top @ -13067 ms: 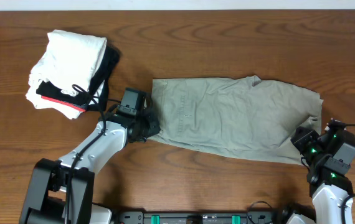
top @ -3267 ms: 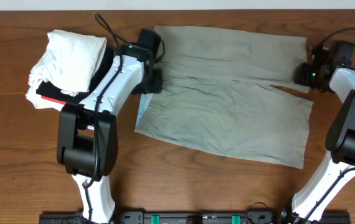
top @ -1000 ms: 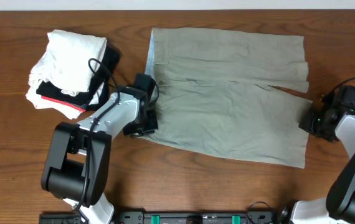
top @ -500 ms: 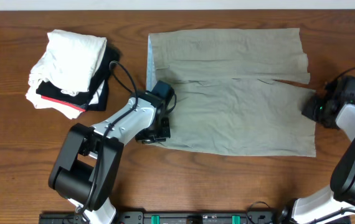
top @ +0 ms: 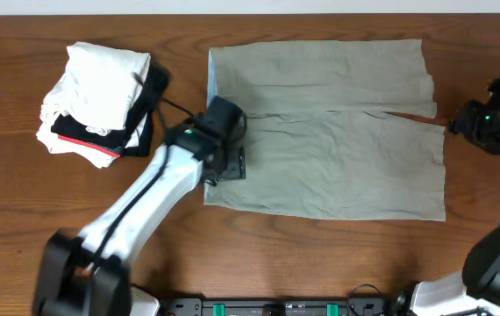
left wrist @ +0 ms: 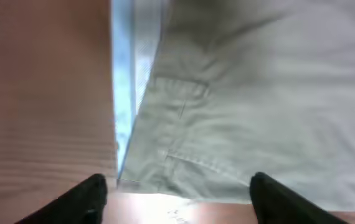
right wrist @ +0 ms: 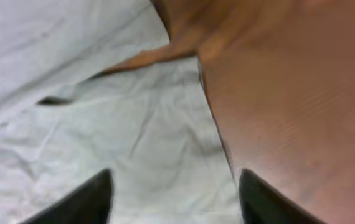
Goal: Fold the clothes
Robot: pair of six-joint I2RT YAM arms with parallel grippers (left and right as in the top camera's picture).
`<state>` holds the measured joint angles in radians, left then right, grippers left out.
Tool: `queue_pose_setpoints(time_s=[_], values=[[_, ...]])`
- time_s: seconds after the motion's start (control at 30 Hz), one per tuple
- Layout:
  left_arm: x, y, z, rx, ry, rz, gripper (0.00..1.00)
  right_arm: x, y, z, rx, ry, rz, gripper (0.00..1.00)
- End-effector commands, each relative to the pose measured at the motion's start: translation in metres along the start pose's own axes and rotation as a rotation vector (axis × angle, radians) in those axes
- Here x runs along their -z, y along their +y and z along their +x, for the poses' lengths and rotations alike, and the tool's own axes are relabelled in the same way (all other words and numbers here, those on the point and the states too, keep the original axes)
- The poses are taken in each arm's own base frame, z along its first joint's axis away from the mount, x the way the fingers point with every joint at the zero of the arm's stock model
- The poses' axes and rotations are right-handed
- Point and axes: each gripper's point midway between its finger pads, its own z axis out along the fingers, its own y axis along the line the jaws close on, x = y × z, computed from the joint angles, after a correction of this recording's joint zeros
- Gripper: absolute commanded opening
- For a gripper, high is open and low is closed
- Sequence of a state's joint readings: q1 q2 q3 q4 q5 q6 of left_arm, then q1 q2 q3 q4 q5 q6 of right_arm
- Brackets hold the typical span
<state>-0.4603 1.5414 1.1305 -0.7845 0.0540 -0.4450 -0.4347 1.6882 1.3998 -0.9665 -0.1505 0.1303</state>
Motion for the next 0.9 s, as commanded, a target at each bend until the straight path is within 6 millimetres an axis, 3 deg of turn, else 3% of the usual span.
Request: queue_pose_setpoints(time_s=[0.0,0.17,0.87], values=[[0.026,0.016,-0.019,0.024,-0.119,-0.052,0.98,0.014,-0.008,0.007,-0.023,0.018,0.007,0.99],[0.039,0.016,-0.022,0.029,-0.157,-0.035,0.98,0.013,-0.01,0.019,-0.03,0.064,0.02,0.99],[0.038,0.016,-0.022,0.029,-0.155,-0.036,0.98,0.013,-0.01,0.019,-0.028,0.064,0.019,0.99]])
